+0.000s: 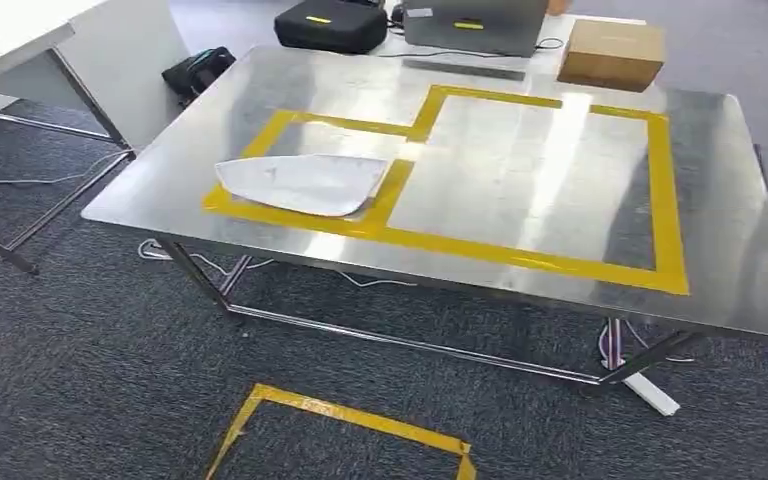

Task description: Take the parts from the cabinet and place them on the table.

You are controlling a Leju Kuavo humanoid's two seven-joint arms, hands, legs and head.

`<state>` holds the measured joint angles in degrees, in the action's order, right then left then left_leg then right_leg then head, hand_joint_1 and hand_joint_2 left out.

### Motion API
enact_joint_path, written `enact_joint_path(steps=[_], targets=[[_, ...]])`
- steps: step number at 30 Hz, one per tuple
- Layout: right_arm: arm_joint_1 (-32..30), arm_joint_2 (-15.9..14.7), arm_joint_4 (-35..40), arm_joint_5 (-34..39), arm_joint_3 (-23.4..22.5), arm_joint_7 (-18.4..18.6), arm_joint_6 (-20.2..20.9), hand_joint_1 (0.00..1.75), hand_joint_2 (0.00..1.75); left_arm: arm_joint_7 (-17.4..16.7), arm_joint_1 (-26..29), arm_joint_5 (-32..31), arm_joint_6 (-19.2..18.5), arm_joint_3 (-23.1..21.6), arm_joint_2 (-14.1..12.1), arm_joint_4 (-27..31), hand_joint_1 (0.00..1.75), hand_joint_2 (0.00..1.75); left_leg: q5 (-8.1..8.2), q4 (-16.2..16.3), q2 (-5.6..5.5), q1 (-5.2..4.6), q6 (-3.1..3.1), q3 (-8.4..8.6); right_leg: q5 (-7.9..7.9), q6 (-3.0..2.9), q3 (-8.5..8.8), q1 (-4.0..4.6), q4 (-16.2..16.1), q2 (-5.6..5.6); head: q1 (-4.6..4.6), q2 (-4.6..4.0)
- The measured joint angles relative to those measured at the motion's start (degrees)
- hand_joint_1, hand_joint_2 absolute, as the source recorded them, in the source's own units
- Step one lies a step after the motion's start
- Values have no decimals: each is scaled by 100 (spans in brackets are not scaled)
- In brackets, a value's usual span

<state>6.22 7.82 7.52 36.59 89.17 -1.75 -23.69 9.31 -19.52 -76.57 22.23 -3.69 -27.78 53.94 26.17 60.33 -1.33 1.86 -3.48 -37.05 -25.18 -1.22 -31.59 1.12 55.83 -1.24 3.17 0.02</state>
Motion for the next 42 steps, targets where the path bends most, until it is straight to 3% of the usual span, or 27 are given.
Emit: enact_joint_path(steps=[2, 3, 4, 6, 7, 8, 10, 12, 13, 14, 17, 18, 20, 22, 23, 24, 25, 28, 29, 30, 32, 34, 36, 38, 39, 40, 42], targets=[[-9, 0, 0, 0, -2, 0, 2, 0, 0, -7, 43, 7, 0, 0, 2, 0, 0, 0, 392, 919, 20, -13, -28, -440, 2, -11, 10, 11, -31, 106, 0, 0], [-13, 0, 0, 0, -2, 0, 4, 0, 0, -9, 84, 13, 0, 2, 0, 0, 0, 0, 455, 1212, 23, -13, -38, -580, -3, -17, 3, 10, -20, 155, -13, 2], [-16, 0, 0, -2, -2, 0, 7, 0, 0, -11, 124, 22, -2, 7, 0, 0, 0, 0, 368, 1206, 30, -7, -49, -575, -11, -19, 8, 7, -16, 196, -20, 0], [-10, 2, 0, -4, 0, 0, 9, 0, 0, -13, 153, 29, -2, 20, -15, 2, 0, 0, -52, 566, 81, 11, -86, -233, -51, 10, 4, -14, 41, 277, -20, 0], [-8, 2, 0, -4, -2, 0, 9, 0, 0, -15, 156, 29, -2, 33, -31, 7, 0, 0, -259, 105, 185, 26, -120, 36, -87, 37, 6, -19, 83, 311, -22, 0], [-8, 0, 0, -4, -2, 0, 7, 0, 0, -20, 159, 31, -4, 46, -22, 13, 0, 0, -315, -242, 399, 43, -164, 236, -119, 82, 5, 12, 117, 342, -37, 0], [-4, 0, 0, -2, -2, 0, 2, 0, 0, -26, 187, 37, -9, 48, -28, 48, 0, 0, -262, -376, 341, 5, 4, 261, -174, 108, -39, 57, 188, 399, -11, 2], [-8, 2, 0, -4, -2, 0, 4, 0, 0, -26, 252, 42, -9, 74, -33, 50, 0, 0, -241, -351, 269, -24, 75, 239, -189, 113, -27, 45, 190, 476, 2, 0], [-7, 0, 0, -4, -2, 0, 7, 0, 0, -26, 256, 42, -9, 94, -35, 50, 0, 0, -251, -363, 232, -15, 117, 243, -231, 159, -67, 25, 232, 465, -7, 2], [-5, 2, 0, -4, -2, 0, 4, 0, 0, -26, 252, 42, -9, 109, -48, 66, 0, 0, -264, -369, 212, -14, 159, 247, -361, 207, -123, 5, 381, 292, 2, 0], [-10, 9, 0, -4, -2, -2, 4, 0, 0, -29, 244, 42, -9, 120, -50, 101, 0, 0, -271, -371, 105, -27, 202, 231, -1001, 233, -733, -15, 1723, 154, 28, 0], [-16, 11, 0, -4, -2, -2, 7, 0, 0, -29, 252, 42, -9, 122, -50, 101, 0, 0, -272, -370, 69, -38, 209, 229, -1094, 222, -902, -15, 2048, 150, 28, 2], [-20, 11, 0, -4, -2, -2, 7, 0, 0, -29, 254, 42, -9, 125, -50, 101, 0, 0, -274, -370, -14, -47, 213, 230, -855, 173, -864, -10, 1876, 130, 26, 2], [-14, 11, 0, -4, -2, -4, 7, 0, 0, -29, 251, 42, -9, 133, -52, 109, 0, 0, -277, -370, -99, -42, 211, 239, -342, 120, -406, -8, 916, 51, 24, 0], [-13, 11, 0, -4, 0, -2, 4, 0, 0, -29, 248, 42, -9, 133, -52, 114, 0, 0, -282, -372, -136, -27, 203, 239, -145, 100, -154, -12, 419, -89, 22, 0], [-6, 13, 0, -4, -2, -4, 7, 0, 0, -29, 241, 42, -9, 136, -57, 116, 0, 0, -296, -355, -177, -46, 167, 215, -204, 102, -72, -10, 237, -178, 22, 0], [-1, 13, 0, -4, -2, -4, 7, 0, 0, -29, 246, 42, -9, 133, -55, 116, 0, 0, -318, -365, -210, -20, 139, 193, -193, 120, -43, 6, 236, -146, 20, 2], [-6, 13, 0, -4, -2, -4, 7, 0, 0, -29, 298, 42, -15, 138, -74, 116, 0, 0, -417, -475, -283, 35, 1, 191, -81, 37, -24, 48, 107, -78, 15, 0], [2, 13, 0, -7, -2, -4, 7, 0, 0, -29, 305, 42, -15, 142, -81, 116, 0, 0, -335, -427, -143, 34, 21, 160, -39, 16, 0, 23, 54, -24, 17, 0], [2, 13, 0, -7, -2, -4, 4, 0, 0, -33, 287, 42, -17, 142, -90, 116, 0, 0, -138, -196, -28, -5, 20, 58, -29, -7, 0, 24, 37, -4, 4, 2], [-8, 13, 0, -4, -2, -4, 7, 0, 0, -44, 287, 42, -22, 142, -92, 116, 0, 0, 326, 738, 18, -29, -12, -354, -21, -20, 0, 28, 24, 87, 9, 0], [-16, 13, 0, -2, -2, -4, 7, 0, 0, -57, 329, 22, -24, 142, -87, 116, 0, 0, 466, 1310, 26, -30, -31, -620, -22, -21, -12, 26, 25, 165, 6, 0], [-12, 15, 0, -2, -2, -4, 7, 0, 0, -59, 343, -20, -26, 149, -90, 116, 0, 0, 111, 873, 53, -24, -54, -381, -45, -18, -7, 9, 44, 244, 9, 0], [-1, 15, 0, 0, -2, -9, 7, 0, 0, -83, 346, -11, -26, 186, -98, 125, 0, 0, -344, -114, 238, -5, -110, 163, -100, 35, 7, -5, 100, 312, 4, 0], [0, 11, 0, 0, -2, -9, 7, 0, 0, -96, 344, 15, -24, 212, -92, 125, 0, 0, -299, -340, 391, -41, -173, 293, -138, 80, -16, 54, 146, 334, -6, 0], [4, 11, 0, -2, -2, -9, 7, 0, 0, -96, 365, 48, -6, 254, -94, 129, 0, 0, -270, -413, 326, -36, -18, 286, -163, 77, -42, 66, 193, 347, -11, 0], [-1, 13, 0, 0, 0, -4, 9, 0, 0, -96, 517, 99, 22, 332, -109, 129, 0, 0, -256, -377, 281, -50, 57, 251, -173, 84, -40, 76, 185, 398, 20, 2]])
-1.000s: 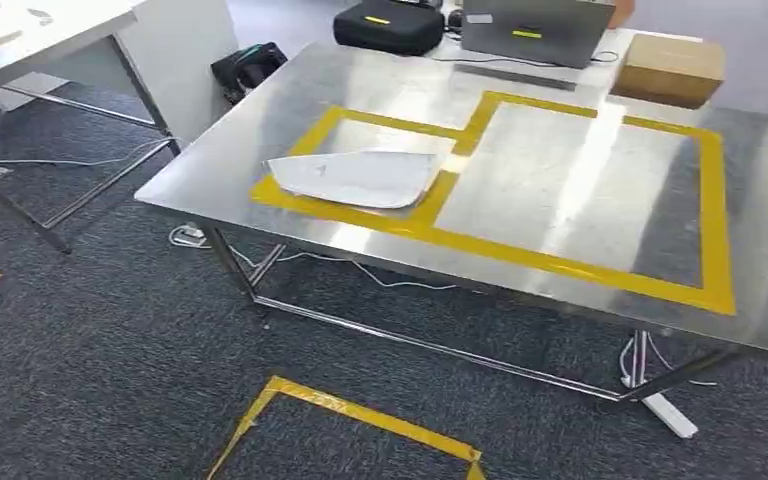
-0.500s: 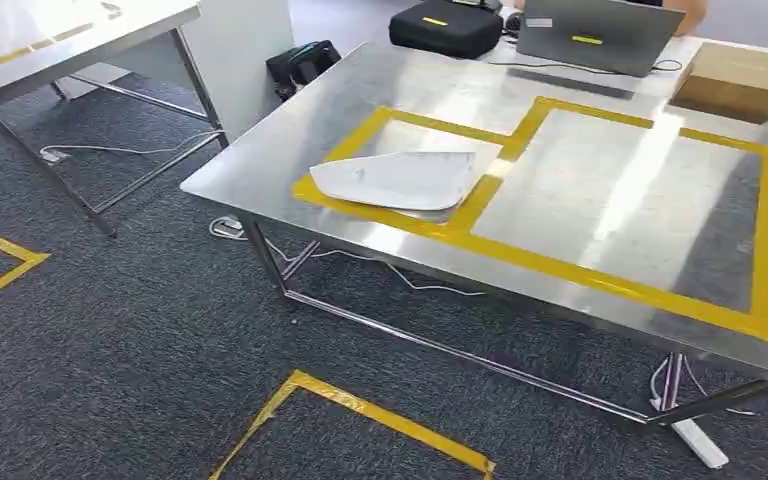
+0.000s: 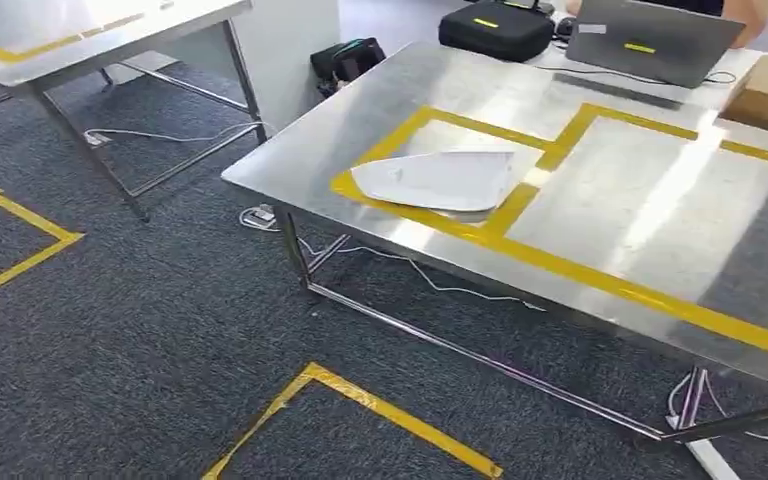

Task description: Take the parts from the cabinet and place them on the table.

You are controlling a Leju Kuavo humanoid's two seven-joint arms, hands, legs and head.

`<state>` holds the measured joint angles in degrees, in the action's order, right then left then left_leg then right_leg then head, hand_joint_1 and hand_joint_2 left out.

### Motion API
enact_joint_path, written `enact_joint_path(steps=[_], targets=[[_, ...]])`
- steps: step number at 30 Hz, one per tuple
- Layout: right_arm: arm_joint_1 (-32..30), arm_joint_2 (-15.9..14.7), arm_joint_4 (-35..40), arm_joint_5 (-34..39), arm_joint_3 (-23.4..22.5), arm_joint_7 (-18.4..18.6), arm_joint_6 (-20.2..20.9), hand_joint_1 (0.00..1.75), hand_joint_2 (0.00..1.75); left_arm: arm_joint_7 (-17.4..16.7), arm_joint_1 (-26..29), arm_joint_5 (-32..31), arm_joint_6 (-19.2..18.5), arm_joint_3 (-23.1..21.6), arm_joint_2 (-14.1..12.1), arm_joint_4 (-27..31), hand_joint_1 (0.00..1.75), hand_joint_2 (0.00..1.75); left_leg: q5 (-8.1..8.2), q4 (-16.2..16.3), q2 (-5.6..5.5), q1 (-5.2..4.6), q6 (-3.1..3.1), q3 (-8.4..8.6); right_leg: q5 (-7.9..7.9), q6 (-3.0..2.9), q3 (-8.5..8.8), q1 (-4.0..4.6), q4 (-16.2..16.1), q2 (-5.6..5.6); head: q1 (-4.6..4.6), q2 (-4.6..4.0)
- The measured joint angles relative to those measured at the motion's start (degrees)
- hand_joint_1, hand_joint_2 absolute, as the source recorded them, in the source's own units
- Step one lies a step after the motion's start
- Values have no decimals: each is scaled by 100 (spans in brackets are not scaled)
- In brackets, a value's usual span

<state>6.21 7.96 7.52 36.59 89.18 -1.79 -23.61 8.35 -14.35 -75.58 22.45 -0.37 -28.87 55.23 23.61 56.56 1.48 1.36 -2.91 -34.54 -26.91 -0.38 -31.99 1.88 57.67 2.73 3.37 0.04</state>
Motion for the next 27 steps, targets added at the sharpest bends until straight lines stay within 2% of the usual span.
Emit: enact_joint_path(steps=[1, 2, 3, 5, 6, 7, 8, 9, 10, 11, 12, 13, 14, 16, 17, 18, 19, 21, 22, 23, 24, 25, 26, 27], targets=[[-3, 0, 0, 2, 0, 0, 0, 0, 0, 2, 46, 9, 15, 33, -13, 0, 0, 0, 4, 12, -36, 11, 37, -8, -28, 26, 1, -12, 16, 39, -7, -2], [-2, 0, 0, 2, 0, 2, 0, 0, 0, 2, 65, 20, 22, 75, -26, 2, 0, 0, -1, 6, -61, 18, 68, -1, -106, 75, -48, -32, 87, -15, -2, -2], [1, 0, 0, 7, 0, 0, -2, 0, 0, 2, 72, 33, 35, 112, -52, 9, 0, 0, -9, 5, -87, 24, 108, -1, -263, 115, -142, -46, 313, -137, 9, -2], [4, 0, 0, 22, 0, 0, -2, 0, 0, 4, 98, 52, 37, 190, -83, 33, 0, 0, -19, 5, -159, 19, 136, -16, -692, 144, -561, -77, 1228, -222, 28, 0], [-7, 0, 0, 30, 0, -2, -2, 0, 0, 4, 145, 70, 26, 245, -94, 41, 0, 0, -16, 5, -190, 10, 141, -17, -866, 140, -796, -79, 1708, -237, 24, -2], [-18, 0, 0, 39, 0, -2, -2, 0, 0, 4, 204, 92, 15, 291, -105, 53, 0, 0, -15, 6, -227, 4, 142, -16, -889, 124, -926, -79, 1934, -248, 28, 0], [-23, 2, 0, 48, 0, -4, -4, 0, 0, 4, 265, 133, 6, 342, -114, 66, 0, 0, -16, 6, -258, 3, 142, -14, -782, 103, -918, -77, 1869, -259, 24, -2], [-22, 0, 0, 55, 0, -4, -4, 0, 0, 4, 330, 197, 0, 418, -136, 77, 0, 0, -18, 6, -298, 3, 145, -13, -547, 74, -773, -72, 1529, -277, 24, 0], [-21, 0, 0, 63, 0, -4, -7, 0, 0, 4, 387, 258, 0, 492, -155, 83, 0, 0, -19, 6, -338, 9, 144, -10, -298, 47, -556, -72, 1073, -312, 26, -2], [-20, 0, 0, 68, -2, -2, -7, 0, 0, 4, 462, 335, 7, 594, -177, 103, 0, 0, -19, 5, -367, 21, 143, -2, -43, 22, -277, -73, 505, -406, 22, -2], [-19, 0, 0, 81, -2, 0, -9, 0, 0, 33, 538, 422, 26, 691, -188, 116, 0, 0, -27, -3, -390, 43, 130, -13, 17, 5, -103, -75, 125, -643, 22, -2], [-19, 0, 0, 85, -2, 2, -13, 0, 0, 65, 599, 504, 44, 795, -197, 118, 0, 0, -42, 3, -434, 31, 93, -40, 5, 1, 3, -77, 27, -670, 20, 0], [-22, 0, 0, 96, -2, 17, -13, 0, 0, 87, 694, 589, 67, 880, -194, 118, 0, 0, -74, -23, -464, 64, 47, -54, 8, 3, -11, -40, 36, -635, 24, 0], [-33, -2, 0, 103, -2, 37, -13, 0, 0, 184, 928, 737, 107, 1096, -203, 118, 0, 0, -141, -118, -521, 104, -50, -37, 59, -44, -7, -14, -22, -595, 26, 0], [-27, 0, 0, 116, -2, 50, -13, 0, 0, 256, 1038, 826, 138, 1258, -203, 118, 0, 0, -109, -112, -485, 121, -60, -60, 134, -84, 35, -74, -147, -547, 15, 0], [-29, -2, 0, 118, -2, 50, -13, 0, 0, 319, 1115, 872, 174, 1443, -203, 118, 0, 0, 15, -6, -339, 88, -52, -100, 153, -91, 53, -56, -182, -506, 11, -2], [-33, -2, 0, 120, -2, 57, -13, 0, 0, 356, 1141, 898, 194, 1540, -199, 118, 0, 0, 236, 313, -279, 67, -61, -242, 157, -112, 56, -54, -189, -457, -11, 0], [-39, -2, 0, 120, -2, 59, -13, 0, 0, 374, 1215, 909, 203, 1709, -186, 116, 0, 0, 658, 1242, -261, 50, -99, -671, 161, -120, 48, -46, -204, -342, -31, -2], [-40, -2, 0, 120, -2, 59, -13, 0, 0, 383, 1259, 909, 203, 1758, -177, 116, 0, 0, 742, 1567, -259, 52, -116, -813, 154, -127, 46, -46, -197, -288, -37, -2], [-39, -2, 0, 122, -2, 59, -11, 0, 0, 385, 1302, 911, 203, 1803, -160, 116, 0, 0, 678, 1597, -252, 56, -129, -816, 145, -134, 51, -48, -195, -230, -31, -2], [-33, -2, 0, 127, -2, 59, -11, 0, 0, 396, 1336, 931, 203, 1843, -155, 116, 0, 0, 510, 1388, -240, 63, -146, -697, 137, -130, 50, -53, -183, -178, -37, -2], [-29, -2, 0, 138, -2, 59, -11, 0, 0, 443, 1383, 968, 205, 1921, -155, 116, 0, 0, 276, 951, -201, 71, -166, -450, 118, -108, 52, -67, -165, -128, -31, -2], [-27, 0, 0, 157, -2, 59, -11, 0, 0, 528, 1445, 988, 210, 2045, -138, 116, 0, 0, 70, 449, -116, 75, -194, -151, 97, -87, 55, -81, -140, -104, -33, -2], [-26, -4, 0, 184, -2, 59, -13, 0, 0, 630, 1518, 1027, 212, 2230, -85, 114, 0, 0, -18, 35, 52, 87, -230, 109, 67, -43, 57, -56, -100, -92, -50, -2]])
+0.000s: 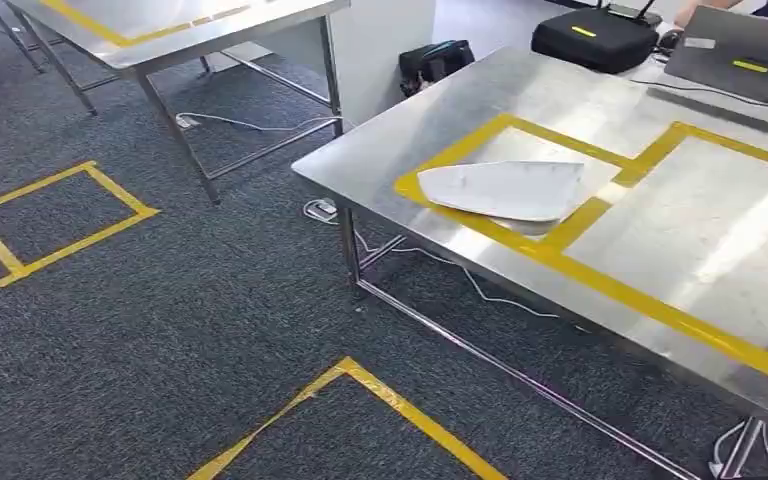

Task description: Take the parts from the cabinet and place them on the table.

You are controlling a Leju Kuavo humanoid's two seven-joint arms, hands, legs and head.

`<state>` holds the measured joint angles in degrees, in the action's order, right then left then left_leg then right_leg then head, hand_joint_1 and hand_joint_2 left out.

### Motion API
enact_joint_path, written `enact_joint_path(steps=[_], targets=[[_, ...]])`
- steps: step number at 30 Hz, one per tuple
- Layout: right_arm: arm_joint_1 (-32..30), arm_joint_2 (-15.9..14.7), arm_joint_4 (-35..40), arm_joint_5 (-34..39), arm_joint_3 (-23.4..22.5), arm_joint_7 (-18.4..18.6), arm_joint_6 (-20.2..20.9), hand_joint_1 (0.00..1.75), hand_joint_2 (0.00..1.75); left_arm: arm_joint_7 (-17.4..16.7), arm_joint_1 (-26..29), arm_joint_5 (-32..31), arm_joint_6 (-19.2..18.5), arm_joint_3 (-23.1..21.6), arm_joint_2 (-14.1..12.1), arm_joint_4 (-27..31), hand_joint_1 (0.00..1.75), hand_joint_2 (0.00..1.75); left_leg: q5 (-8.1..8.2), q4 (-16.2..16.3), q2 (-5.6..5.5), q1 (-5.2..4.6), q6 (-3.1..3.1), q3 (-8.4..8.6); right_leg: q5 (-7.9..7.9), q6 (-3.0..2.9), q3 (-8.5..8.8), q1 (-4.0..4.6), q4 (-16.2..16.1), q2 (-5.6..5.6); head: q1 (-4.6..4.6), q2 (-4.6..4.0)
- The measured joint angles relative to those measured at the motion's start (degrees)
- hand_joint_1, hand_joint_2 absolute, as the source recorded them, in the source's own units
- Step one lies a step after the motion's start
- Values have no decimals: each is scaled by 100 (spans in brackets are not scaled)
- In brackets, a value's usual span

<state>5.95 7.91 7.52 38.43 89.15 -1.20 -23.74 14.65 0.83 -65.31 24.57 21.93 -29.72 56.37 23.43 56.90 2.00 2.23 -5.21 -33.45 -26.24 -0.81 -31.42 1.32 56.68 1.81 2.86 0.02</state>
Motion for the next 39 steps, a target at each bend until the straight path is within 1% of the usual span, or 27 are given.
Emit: enact_joint_path(steps=[1, 2, 5, 6, 7, 9, 10, 11, 13, 15, 16, 17, 20, 21, 22, 23, 25, 26, 27, 29, 30, 31, 32, 35, 36, 38, 39], targets=[[-2, -7, -2, 17, 0, 2, -13, 0, 0, 121, 30, 9, 11, 171, 33, -2, 0, 0, 51, -169, -26, -53, 45, 54, -42, 37, -31, 32, 75, 15, -40, 0], [-6, -9, -2, 33, -2, 4, -15, 0, 0, 249, 118, -2, 13, 350, 114, -11, 0, 0, 50, -139, -49, -45, 149, 30, -39, 42, -33, 32, 60, 23, -2, 0], [-10, -9, -2, 52, -2, 7, -17, 0, 0, 544, 324, -37, 30, 929, 282, -55, 0, 0, 45, -122, -119, -47, 256, 22, -73, 78, -26, 11, 57, 85, 2, 0], [-9, -9, -2, 52, -2, 7, -18, 0, 0, 561, 333, -40, 35, 1055, 314, -57, 0, 0, 47, -125, -143, -46, 296, 24, -178, 120, -82, -6, 155, -3, 9, 0], [-4, -7, -2, 52, -2, 7, -17, 0, 0, 566, 335, -44, 37, 1156, 334, -57, 0, 0, 44, -125, -177, -44, 330, 24, -388, 151, -203, -18, 474, -89, 31, 2], [-6, -7, -2, 52, -2, 7, -17, 0, 0, 601, 348, -68, 37, 1313, 389, -59, 0, 0, 36, -125, -242, -50, 359, 11, -844, 171, -673, -33, 1503, -145, 37, 0], [-15, -9, -2, 55, -2, 7, -17, 0, 0, 609, 352, -79, 37, 1372, 417, -63, 0, 0, 35, -125, -285, -54, 360, 7, -963, 167, -861, -33, 1895, -154, 39, 2], [-19, -9, -2, 55, -2, 9, -18, 0, 0, 614, 359, -90, 33, 1414, 446, -72, 0, 0, 35, -125, -325, -59, 361, 10, -940, 155, -921, -32, 1999, -160, 37, 0], [-12, -7, -2, 57, -2, 9, -17, 0, 0, 618, 362, -114, 28, 1490, 489, -85, 0, 0, 31, -125, -415, -62, 362, 15, -544, 102, -664, -30, 1427, -184, 35, 0], [-4, -9, -2, 65, -2, 9, -17, 0, 0, 642, 363, -125, 28, 1567, 524, -92, 0, 0, 19, -125, -501, -46, 348, 23, -63, 40, -85, -34, 307, -392, 35, 0], [3, -9, -2, 68, -2, 9, -20, 0, 0, 655, 361, -140, 28, 1608, 540, -94, 0, 0, 8, -121, -532, -64, 320, 1, -129, 38, 15, -30, 88, -488, 33, 0], [7, -9, -2, 68, -4, 9, -22, 0, 0, 666, 361, -175, 24, 1641, 564, -100, 0, 0, -12, -116, -569, -51, 286, -26, -103, 67, 50, -21, 71, -447, 35, 2], [-2, -9, -2, 74, -4, 11, -26, 0, 0, 708, 422, -238, 15, 1763, 623, -122, 0, 0, -115, -229, -661, 4, 139, -26, -9, -16, 46, 24, -18, -374, 31, 2], [5, -9, -2, 74, -4, 11, -26, 0, 0, 714, 426, -241, 15, 1791, 638, -131, 0, 0, -36, -187, -549, 13, 148, -53, 38, -41, 72, -11, -82, -316, 29, 0], [5, -9, -2, 74, -4, 11, -26, 0, 0, 716, 413, -241, 15, 1829, 647, -136, 0, 0, 129, -9, -382, -23, 141, -133, 53, -69, 76, -8, -105, -293, 15, 0], [0, -9, -2, 76, -4, 11, -26, 0, 0, 723, 404, -241, 15, 1859, 662, -140, 0, 0, 383, 404, -316, -40, 124, -312, 56, -76, 75, -5, -108, -243, 2, 0], [-17, -9, -2, 83, -4, 11, -26, 0, 0, 732, 423, -247, 11, 1868, 705, -151, 0, 0, 798, 1374, -303, -46, 96, -745, 58, -83, 58, 4, -117, -149, 0, 0], [-20, -9, -2, 85, -4, 11, -26, 0, 0, 741, 430, -249, 9, 1870, 723, -162, 0, 0, 832, 1622, -301, -43, 90, -853, 57, -85, 58, 6, -116, -97, -2, 0], [-18, -9, -2, 87, -4, 11, -26, 0, 0, 756, 430, -273, -2, 1892, 745, -177, 0, 0, 720, 1544, -297, -43, 80, -796, 49, -86, 59, 5, -112, -46, 2, 0], [-4, -9, -2, 94, -4, 24, -26, 0, 0, 846, 430, -379, -22, 2026, 796, -201, 0, 0, 259, 749, -245, -37, 57, -359, 25, -66, 70, -15, -88, 27, 2, 0], [-1, -9, -2, 96, -4, 31, -26, 0, 0, 939, 429, -452, -20, 2152, 836, -238, 0, 0, 42, 206, -127, -31, 31, -49, -5, -35, 79, -18, -58, 51, -2, 0], [-2, -20, -4, 102, -4, 44, -24, 0, 0, 1025, 407, -512, -7, 2258, 912, -306, 0, 0, 55, -110, 58, -53, -17, 113, -38, 9, 68, 32, -25, 70, -17, 0], [-4, -20, -4, 109, -4, 44, -24, 0, 0, 1129, 381, -612, 31, 2392, 965, -373, 0, 0, 54, -194, -9, -63, 131, 128, -54, 24, 41, 41, 23, 78, -27, 0], [-4, -30, -4, 133, -4, 2, 20, 0, 0, 1324, 403, -798, 111, 2748, 1137, -600, 0, 0, 85, -149, -74, -90, 257, 94, -70, 47, 66, 35, 12, 168, 22, 0], [0, -39, -4, 155, -4, -24, 24, 0, 0, 1385, 374, -867, 140, 2877, 1180, -679, 0, 0, 69, -163, -100, -74, 297, 105, -124, 89, 24, 15, 45, 139, 20, 0], [3, -50, -4, 244, -6, -72, 7, 0, 0, 1501, 279, -1004, 69, 3165, 1298, -852, 0, 0, 63, -165, -170, -68, 368, 96, -533, 162, -232, -10, 691, -94, 41, 0], [-1, -57, -4, 300, -9, -81, -40, 0, 0, 1501, 224, -1001, -86, 3314, 1349, -954, 0, 0, 58, -164, -206, -69, 380, 92, -733, 177, -436, -22, 1151, -124, 42, 0]])
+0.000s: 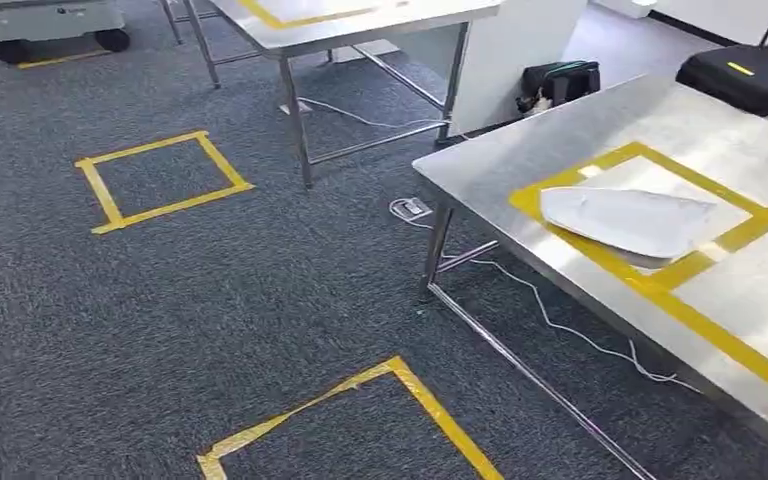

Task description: Take the parts from the cabinet and place them on the table.

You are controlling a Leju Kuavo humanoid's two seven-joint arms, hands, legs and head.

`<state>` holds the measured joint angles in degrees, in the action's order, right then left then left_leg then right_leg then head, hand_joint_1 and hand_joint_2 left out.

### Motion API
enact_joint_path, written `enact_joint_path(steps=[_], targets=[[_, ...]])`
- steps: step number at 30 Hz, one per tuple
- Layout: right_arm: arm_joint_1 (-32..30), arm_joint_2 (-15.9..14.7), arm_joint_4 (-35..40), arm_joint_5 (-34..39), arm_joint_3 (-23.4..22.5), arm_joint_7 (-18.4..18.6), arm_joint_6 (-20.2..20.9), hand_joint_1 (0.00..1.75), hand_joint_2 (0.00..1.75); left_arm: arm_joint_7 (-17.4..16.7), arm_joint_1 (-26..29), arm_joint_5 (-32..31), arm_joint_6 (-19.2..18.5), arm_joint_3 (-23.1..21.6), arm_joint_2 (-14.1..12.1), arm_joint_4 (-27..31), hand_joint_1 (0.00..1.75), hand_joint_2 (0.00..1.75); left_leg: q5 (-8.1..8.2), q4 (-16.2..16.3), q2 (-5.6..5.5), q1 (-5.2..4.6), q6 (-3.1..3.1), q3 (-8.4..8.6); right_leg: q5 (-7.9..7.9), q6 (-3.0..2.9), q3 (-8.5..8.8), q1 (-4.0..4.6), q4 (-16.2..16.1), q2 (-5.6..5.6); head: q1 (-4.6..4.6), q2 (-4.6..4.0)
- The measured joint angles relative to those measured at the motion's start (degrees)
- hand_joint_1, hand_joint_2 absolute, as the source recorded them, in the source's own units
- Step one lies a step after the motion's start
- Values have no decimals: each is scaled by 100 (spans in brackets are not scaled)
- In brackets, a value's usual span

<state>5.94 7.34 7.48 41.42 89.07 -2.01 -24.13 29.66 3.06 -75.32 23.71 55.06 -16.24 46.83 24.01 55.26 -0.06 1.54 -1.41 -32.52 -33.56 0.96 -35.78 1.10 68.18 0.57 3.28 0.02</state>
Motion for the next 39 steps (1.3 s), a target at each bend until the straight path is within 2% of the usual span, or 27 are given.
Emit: enact_joint_path(steps=[2, 3, 4, 6, 7, 8, 11, 12, 14, 16, 17, 18, 20, 21, 22, 23, 24, 27, 28, 29, 31, 32, 33, 35, 37, 38, 39], targets=[[-9, 0, 0, 111, -54, 22, -133, 0, 0, 70, -110, -30, -166, 382, 212, -480, 0, 0, -2, 1, -71, -11, 6, -1, -235, 0, -366, -6, 752, -29, -2, 0], [-10, 0, 0, 140, -78, 28, -170, 0, 0, 111, -126, -31, -78, 597, 308, -772, 0, 0, -2, 1, -99, -15, 7, 3, -150, -8, -379, -6, 741, -32, 0, 0], [-10, 0, 0, 181, -96, 37, -203, 0, 0, 125, -150, -33, -14, 769, 442, -1035, 0, 0, -2, 2, -138, -19, 7, 5, 58, -24, -263, -5, 457, -39, -2, 0], [-6, 0, 2, 234, -124, 37, -260, 0, 0, 55, -217, -48, 104, 1008, 676, -1613, 0, 0, -7, 2, -245, -11, 5, 10, 589, -72, 261, -6, -623, -145, 2, 0], [-2, 0, 2, 258, -142, 37, -277, 0, 0, 35, -240, -48, 110, 1082, 759, -1790, 0, 0, -13, 1, -288, 4, -5, 4, 671, -96, 456, -7, -1020, -321, -4, 0], [4, 0, 2, 269, -153, 35, -288, 0, 0, 28, -273, -44, 115, 1167, 835, -1965, 0, 0, -23, 20, -338, -19, -26, -22, 638, -101, 501, -18, -1156, -372, 0, 2], [5, 0, 2, 284, -199, 35, -304, 0, 0, -4, -310, -39, 132, 1361, 998, -2359, 0, 0, -117, -59, -431, 28, -158, -52, 680, -136, 525, 23, -1144, -296, -2, 0], [4, 2, 2, 288, -210, 37, -308, 0, 0, -13, -317, -37, 132, 1409, 1029, -2436, 0, 0, -110, -54, -456, 29, -190, -70, 746, -169, 537, -31, -1233, -250, -5, 2], [1, 2, 2, 286, -232, 35, -314, 0, 0, -22, -361, -33, 126, 1459, 1071, -2557, 0, 0, 253, 346, -177, -9, -200, -241, 772, -208, 541, -24, -1258, -175, -35, 0], [-13, 0, 2, 286, -238, 35, -314, 0, 0, -22, -423, -33, 119, 1512, 1095, -2646, 0, 0, 731, 1319, -102, -20, -230, -668, 781, -223, 527, -5, -1271, -57, -50, 0], [-12, 0, 0, 290, -240, 35, -314, 0, 0, -22, -432, -33, 117, 1531, 1117, -2690, 0, 0, 842, 1682, -97, -20, -237, -821, 782, -224, 511, -2, -1269, -11, -52, 0], [-13, 0, 0, 297, -243, 35, -314, 0, 0, -28, -424, -33, 115, 1547, 1130, -2718, 0, 0, 802, 1747, -95, -20, -243, -829, 782, -224, 509, -1, -1268, 27, -51, 0], [-7, 0, 2, 297, -243, 35, -314, 0, 0, -28, -426, -33, 115, 1553, 1132, -2762, 0, 0, 415, 1200, -78, -20, -239, -509, 774, -223, 521, -1, -1258, 96, -52, 0], [1, 0, 2, 297, -243, 35, -314, 0, 0, -37, -432, -33, 110, 1553, 1132, -2771, 0, 0, 126, 603, -18, -21, -228, -186, 762, -206, 537, -3, -1257, 132, -52, 0], [2, 0, 2, 299, -243, 35, -319, 0, 0, -96, -442, -35, 82, 1556, 1132, -2779, 0, 0, -13, 212, 121, -26, -215, 30, 749, -185, 543, 6, -1255, 156, -55, 0], [4, 0, 0, 306, -243, 35, -325, 0, 0, -191, -463, -48, 40, 1564, 1143, -2806, 0, 0, -18, -18, 241, -71, -215, 126, 730, -157, 516, 61, -1197, 181, -74, 0], [1, 0, 0, 319, -245, 35, -336, 0, 0, -288, -494, -74, 25, 1573, 1163, -2827, 0, 0, 35, -66, 214, -66, -117, 116, 736, -144, 476, 70, -1184, 208, -59, 0], [0, 0, 0, 356, -245, 26, -352, 0, 0, -468, -454, -50, 1, 1623, 1261, -2891, 0, 0, 25, -65, 130, -67, -37, 92, 707, -107, 491, 52, -1178, 303, -46, 0], [4, 0, 0, 369, -247, 26, -360, 0, 0, -505, -456, -5, -47, 1673, 1285, -2911, 0, 0, 18, -71, 105, -53, -15, 100, 601, -47, 411, 34, -1075, 173, -35, 0], [2, 0, 2, 373, -249, 20, -367, 0, 0, -546, -477, 39, -101, 1704, 1298, -2919, 0, 0, 15, -71, 82, -47, 36, 98, 419, -7, 302, 18, -791, 62, -11, 2], [-3, 0, 0, 391, -249, 20, -367, 0, 0, -599, -510, 103, -211, 1752, 1348, -2948, 0, 0, 13, -70, 9, -47, 54, 92, -2, 40, -128, -21, 184, -18, 4, 2], [-7, 0, 0, 406, -251, 20, -369, 0, 0, -630, -514, 149, -281, 1801, 1370, -2965, 0, 0, 13, -70, -17, -48, 57, 93, -133, 48, -325, -28, 579, -27, 0, 0], [-8, 0, 0, 422, -254, 18, -371, 0, 0, -658, -515, 208, -349, 1855, 1394, -2981, 0, 0, 14, -69, -54, -47, 58, 95, -128, 50, -435, -35, 750, -29, 9, 0], [-7, 0, 0, 450, -271, 15, -400, 0, 0, -697, -520, 323, -480, 1962, 1455, -3009, 0, 0, 14, -69, -134, -45, 58, 110, 265, 46, -216, -56, 232, -38, 4, 2], [0, 0, 0, 472, -282, 15, -433, 0, 0, -739, -537, 385, -495, 2050, 1519, -3029, 0, 0, 15, -69, -228, -18, 41, 125, 777, 51, 283, -89, -808, -167, 4, 0], [4, 2, 2, 474, -284, 15, -437, 0, 0, -748, -545, 396, -495, 2089, 1530, -3033, 0, 0, 7, -66, -263, -31, 6, 102, 750, 71, 401, -101, -1028, -342, 9, 0], [7, 0, 2, 481, -286, 11, -452, 0, 0, -754, -559, 400, -497, 2120, 1563, -3044, 0, 0, -13, -30, -304, -29, -34, 54, 736, 48, 461, -103, -1146, -328, 7, 0]])
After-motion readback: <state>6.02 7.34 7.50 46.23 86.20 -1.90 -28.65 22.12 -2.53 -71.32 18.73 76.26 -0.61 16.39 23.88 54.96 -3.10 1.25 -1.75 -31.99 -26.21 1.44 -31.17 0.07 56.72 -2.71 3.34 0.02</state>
